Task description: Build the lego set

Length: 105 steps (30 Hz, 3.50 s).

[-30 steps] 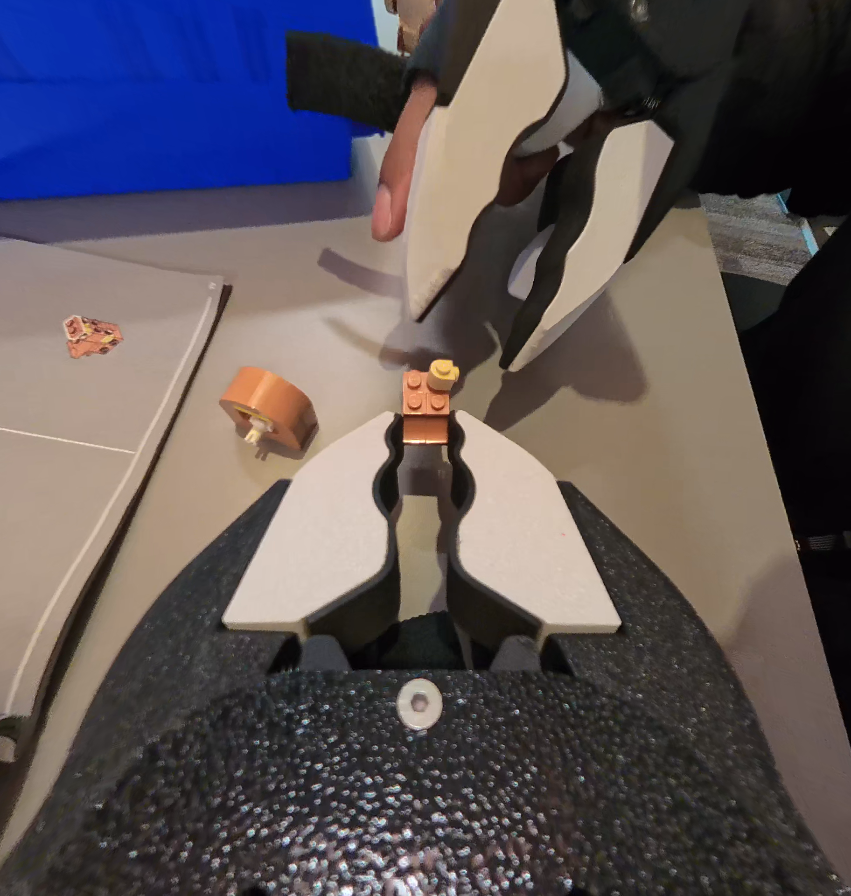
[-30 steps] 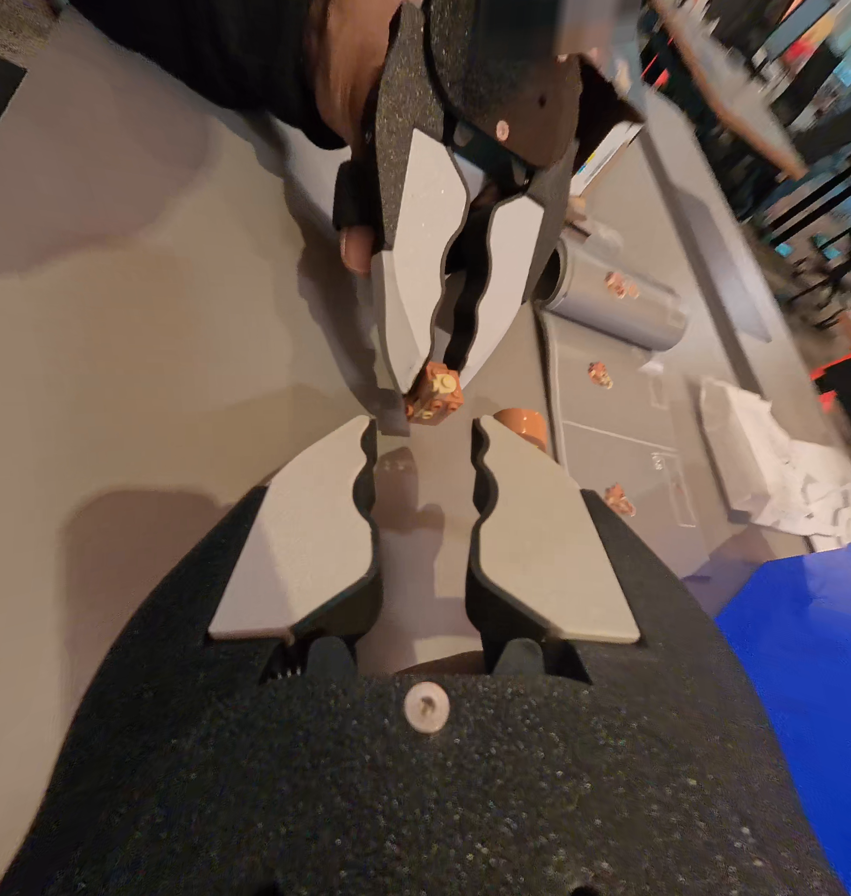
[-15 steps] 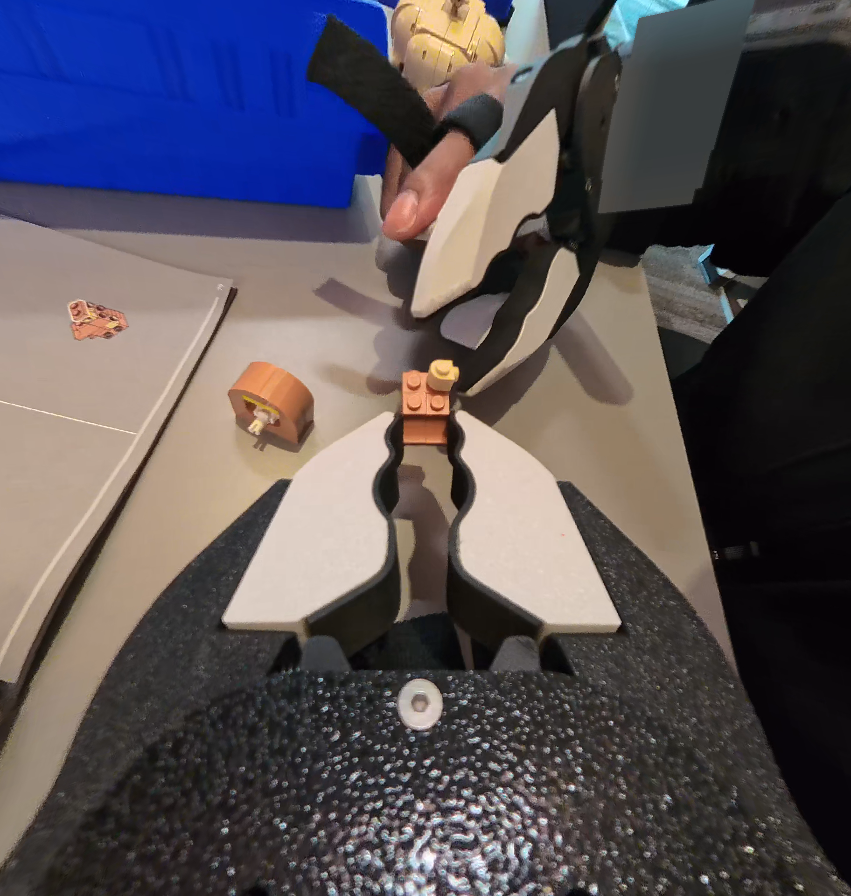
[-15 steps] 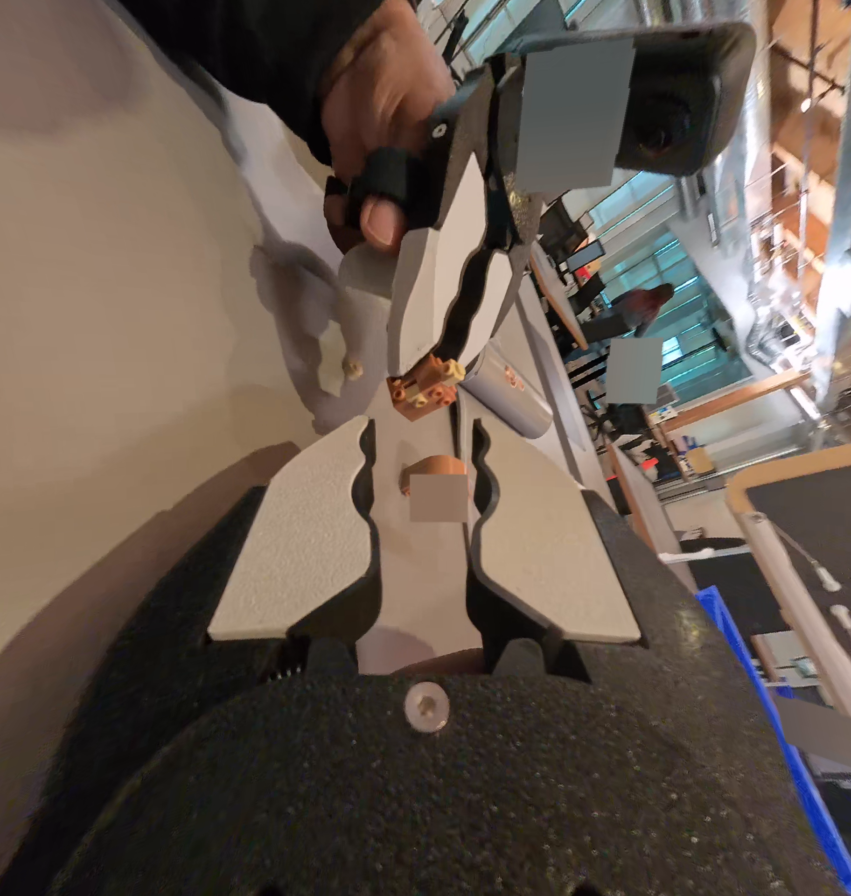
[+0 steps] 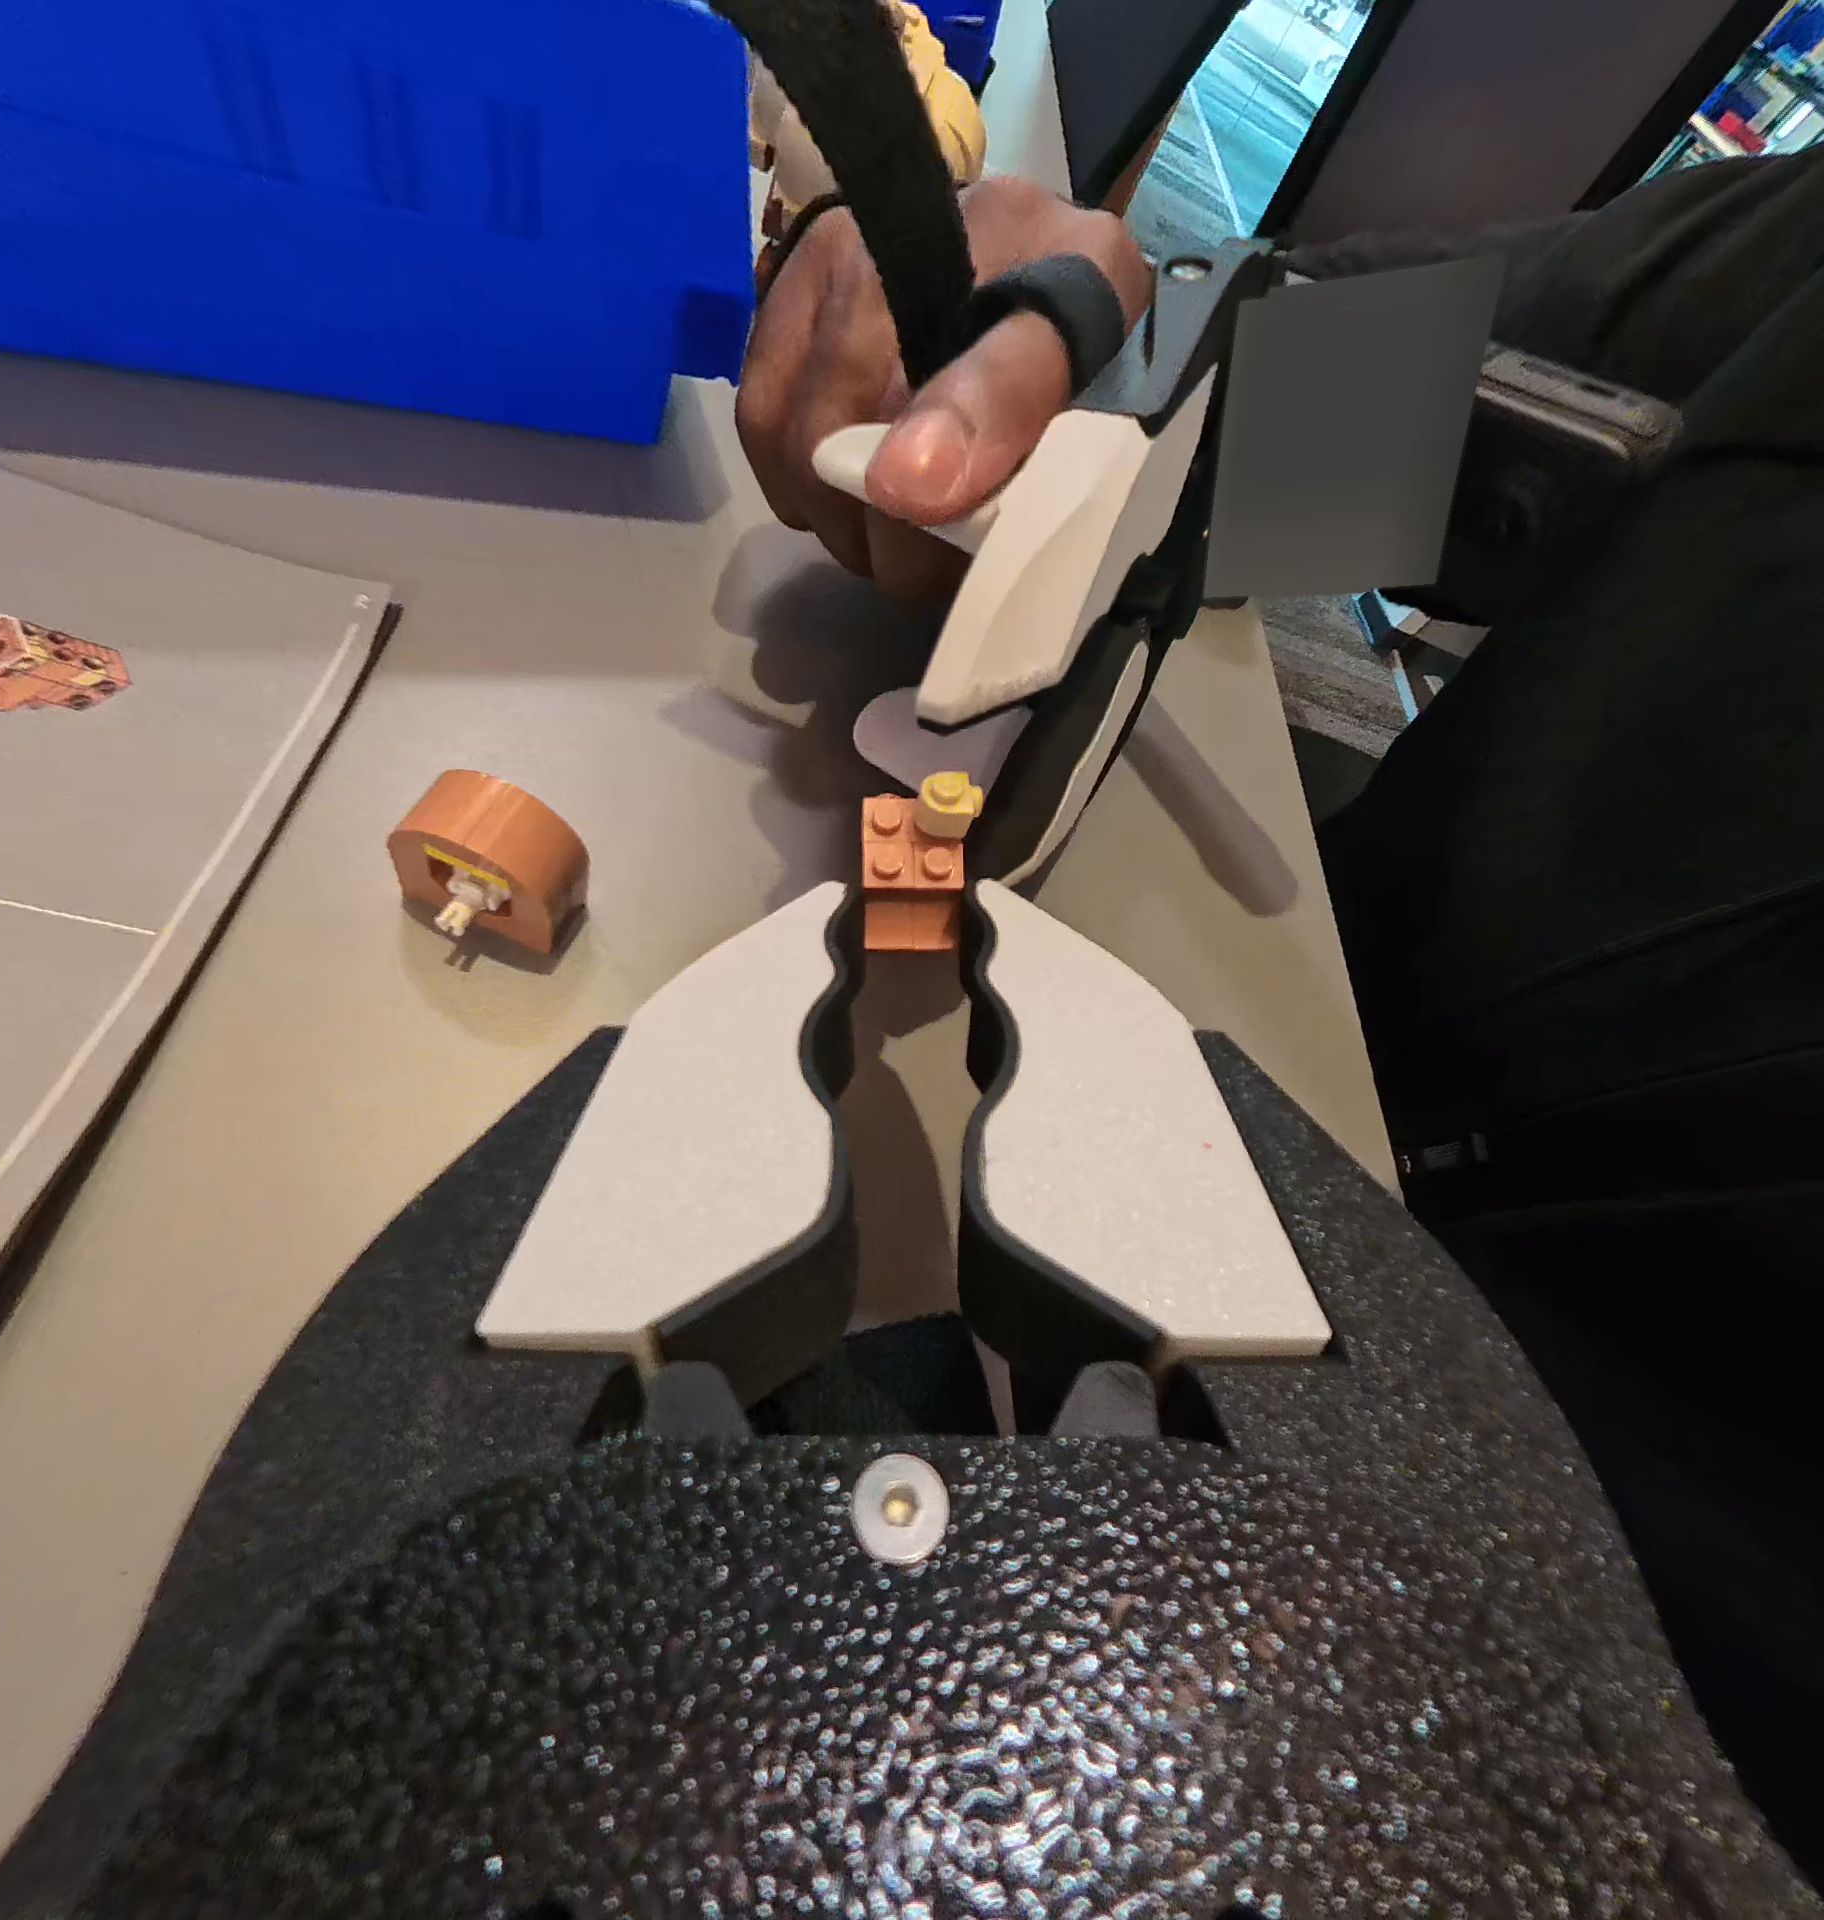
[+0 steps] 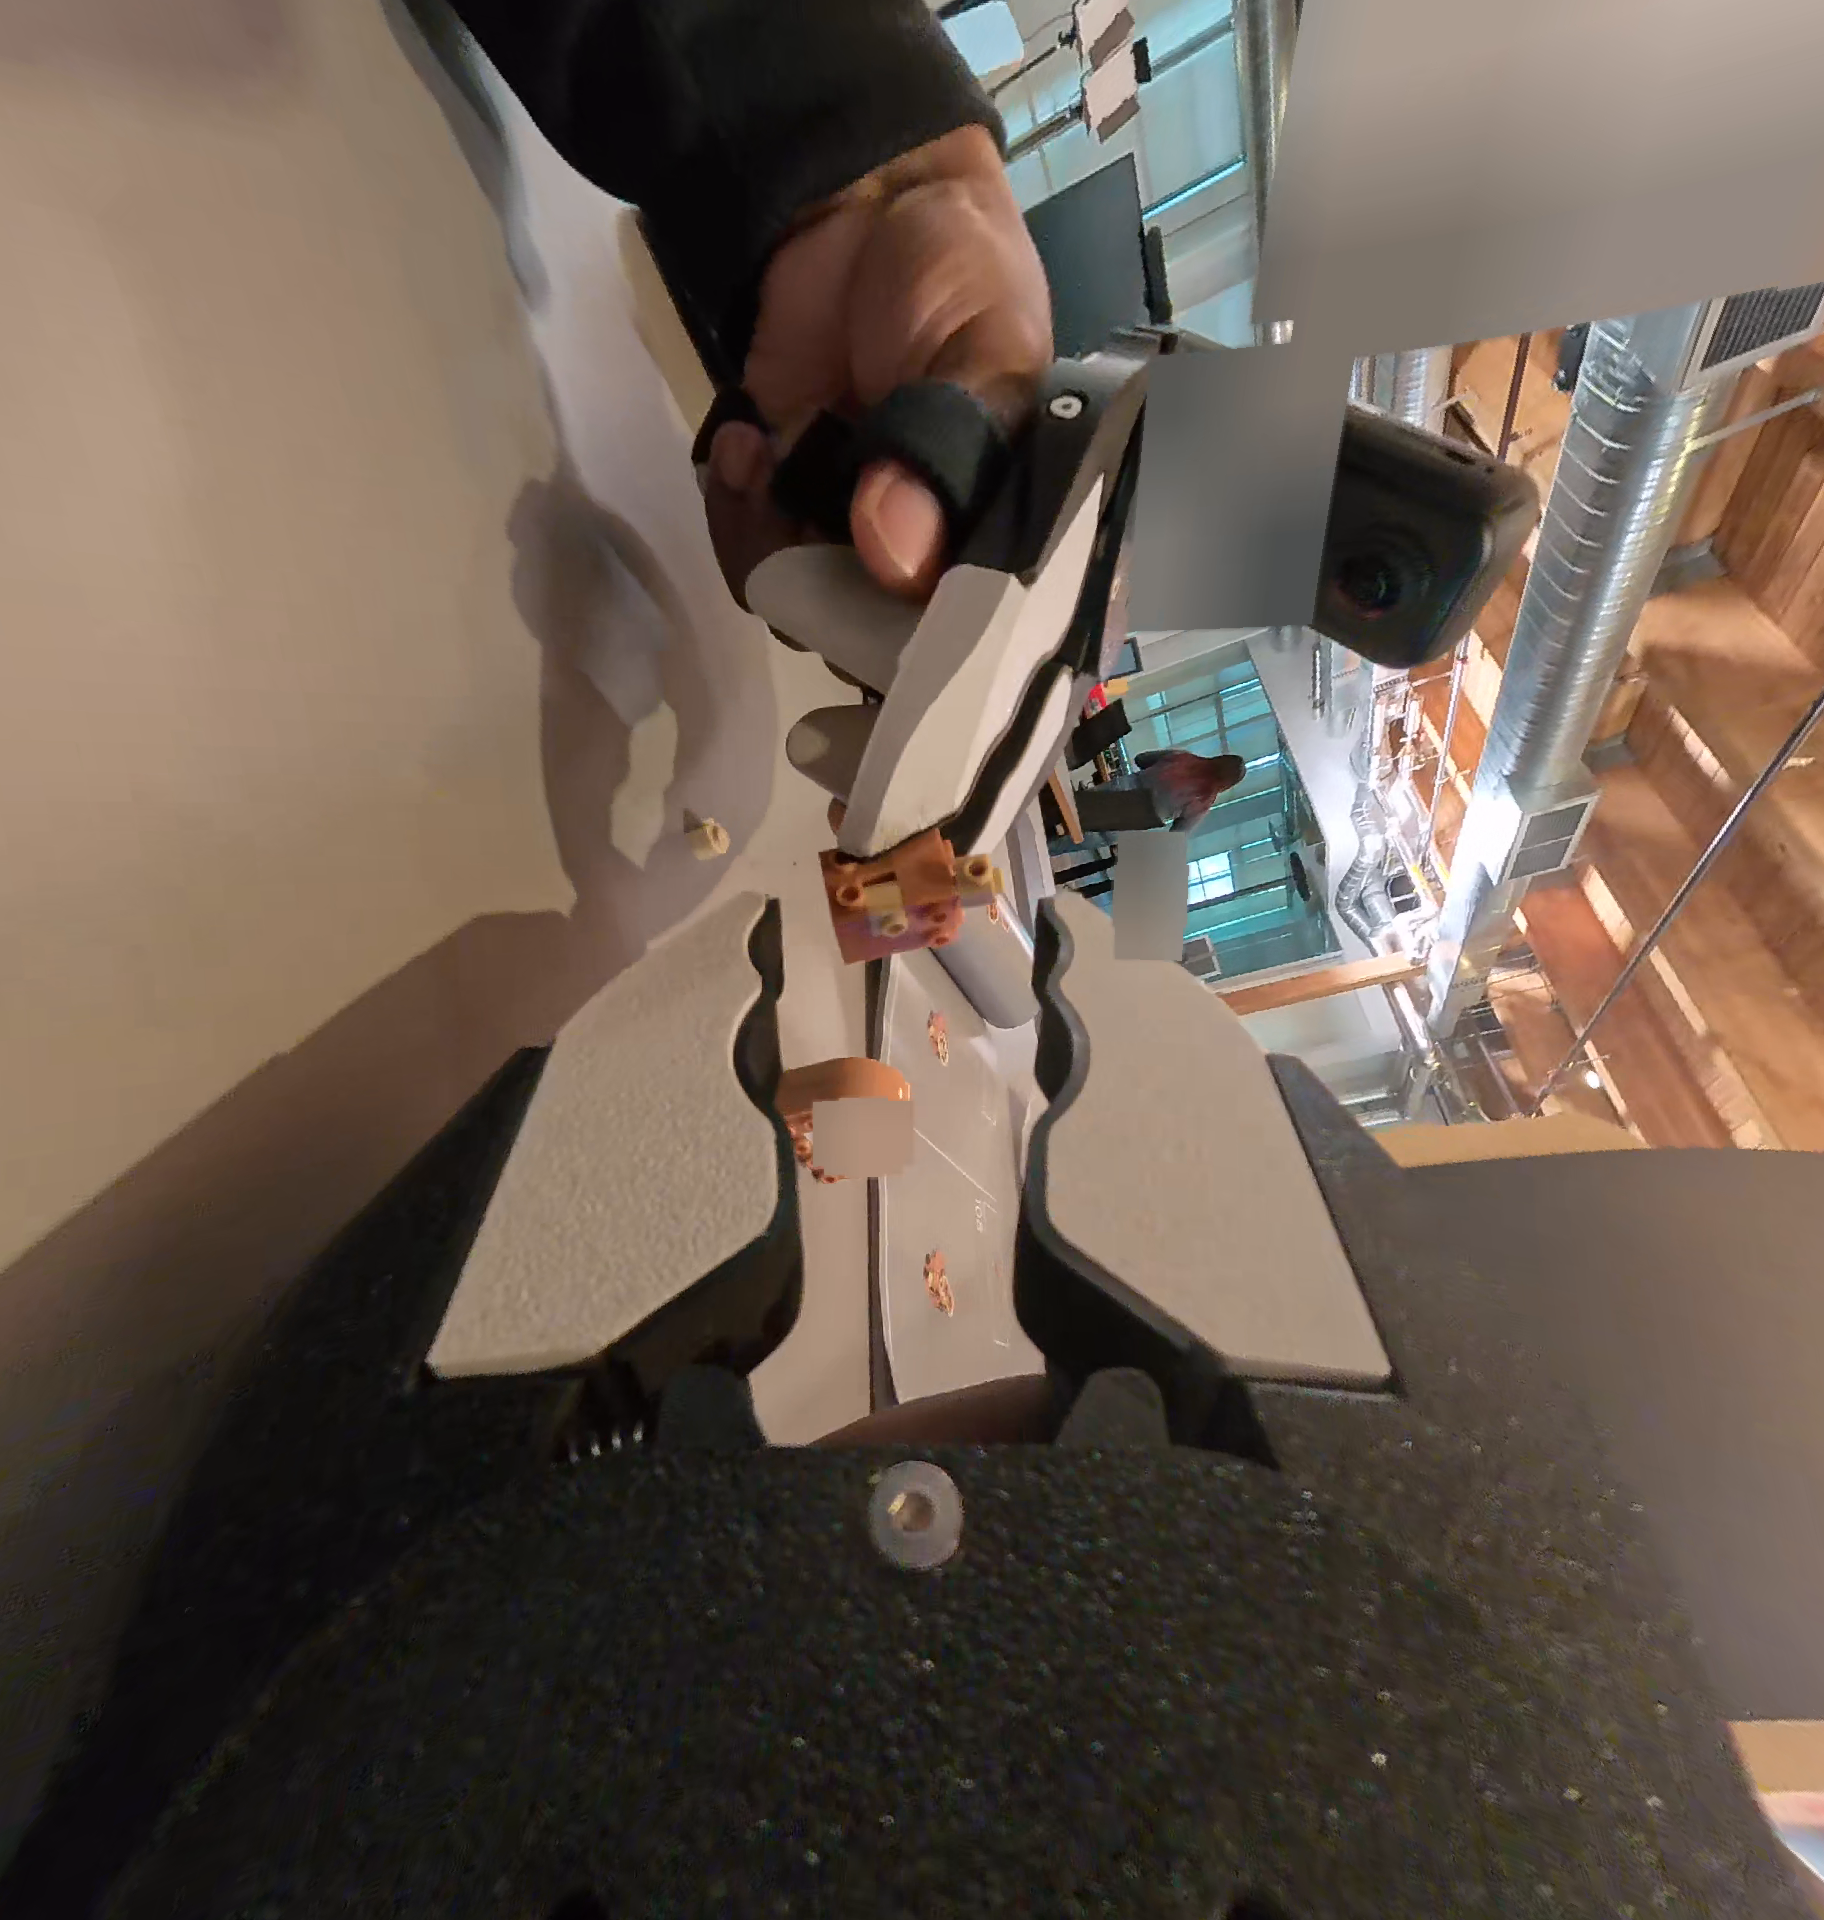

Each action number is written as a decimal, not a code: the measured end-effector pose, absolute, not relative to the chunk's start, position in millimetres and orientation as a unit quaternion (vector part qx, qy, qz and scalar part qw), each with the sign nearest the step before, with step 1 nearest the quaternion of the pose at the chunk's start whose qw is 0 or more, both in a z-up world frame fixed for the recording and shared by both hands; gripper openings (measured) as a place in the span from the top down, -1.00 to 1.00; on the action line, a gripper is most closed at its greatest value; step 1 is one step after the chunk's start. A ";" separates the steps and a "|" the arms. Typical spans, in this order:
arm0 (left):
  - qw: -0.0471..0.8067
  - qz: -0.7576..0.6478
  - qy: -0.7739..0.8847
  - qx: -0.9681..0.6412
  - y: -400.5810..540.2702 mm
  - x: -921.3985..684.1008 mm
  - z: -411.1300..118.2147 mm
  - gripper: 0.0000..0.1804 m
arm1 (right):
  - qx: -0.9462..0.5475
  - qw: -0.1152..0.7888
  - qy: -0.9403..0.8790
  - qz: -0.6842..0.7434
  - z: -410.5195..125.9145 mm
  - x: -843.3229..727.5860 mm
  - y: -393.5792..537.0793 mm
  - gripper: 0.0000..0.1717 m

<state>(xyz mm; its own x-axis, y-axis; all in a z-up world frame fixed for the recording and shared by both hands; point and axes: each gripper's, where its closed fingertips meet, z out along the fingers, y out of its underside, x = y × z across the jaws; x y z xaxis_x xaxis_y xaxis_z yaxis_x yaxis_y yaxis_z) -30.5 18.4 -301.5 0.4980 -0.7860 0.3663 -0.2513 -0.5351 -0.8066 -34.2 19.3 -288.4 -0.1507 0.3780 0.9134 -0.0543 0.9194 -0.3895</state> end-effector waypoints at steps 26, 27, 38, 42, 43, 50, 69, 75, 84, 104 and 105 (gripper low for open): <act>0.324 -0.354 0.340 -0.809 13.8 -26.6 -313.4 0.82 | -0.092 0.615 -0.772 0.133 -302.2 -38.4 11.1 0.61; 0.324 -0.353 0.340 -0.809 13.6 -26.5 -313.6 0.82 | -0.093 0.613 -0.773 0.134 -302.5 -38.3 11.0 0.61; 0.322 -0.363 0.320 -0.814 15.7 -28.0 -315.6 0.82 | -0.105 0.608 -0.778 0.122 -305.9 -39.8 13.9 0.61; 0.324 -0.368 0.313 -0.814 17.1 -28.0 -315.5 0.82 | -0.110 0.605 -0.780 0.117 -306.2 -39.6 15.7 0.61; 0.325 -0.369 0.310 -0.814 17.6 -28.0 -315.4 0.82 | -0.112 0.605 -0.780 0.116 -306.2 -39.6 16.4 0.61; 0.331 -0.365 0.294 -0.819 22.3 -29.9 -316.1 0.82 | -0.125 0.602 -0.784 0.091 -307.4 -40.9 22.3 0.62; 0.341 -0.351 0.257 -0.833 31.3 -34.9 -318.6 0.82 | -0.140 0.602 -0.786 0.018 -310.2 -45.1 33.1 0.63; 0.343 -0.354 0.248 -0.834 32.7 -35.2 -319.4 0.82 | -0.143 0.602 -0.786 0.016 -310.7 -45.5 34.2 0.63; 0.348 -0.419 0.218 -0.810 33.3 -34.1 -307.9 0.82 | -0.198 0.610 -0.761 0.098 -295.7 -41.7 39.9 0.49; 0.356 -0.340 0.302 -0.816 29.1 -33.7 -319.8 0.82 | -0.285 0.530 -0.764 0.233 -303.2 -31.5 38.5 0.63; 0.356 -0.340 0.301 -0.817 29.2 -33.9 -320.4 0.82 | -0.283 0.530 -0.764 0.236 -302.5 -31.0 36.9 0.63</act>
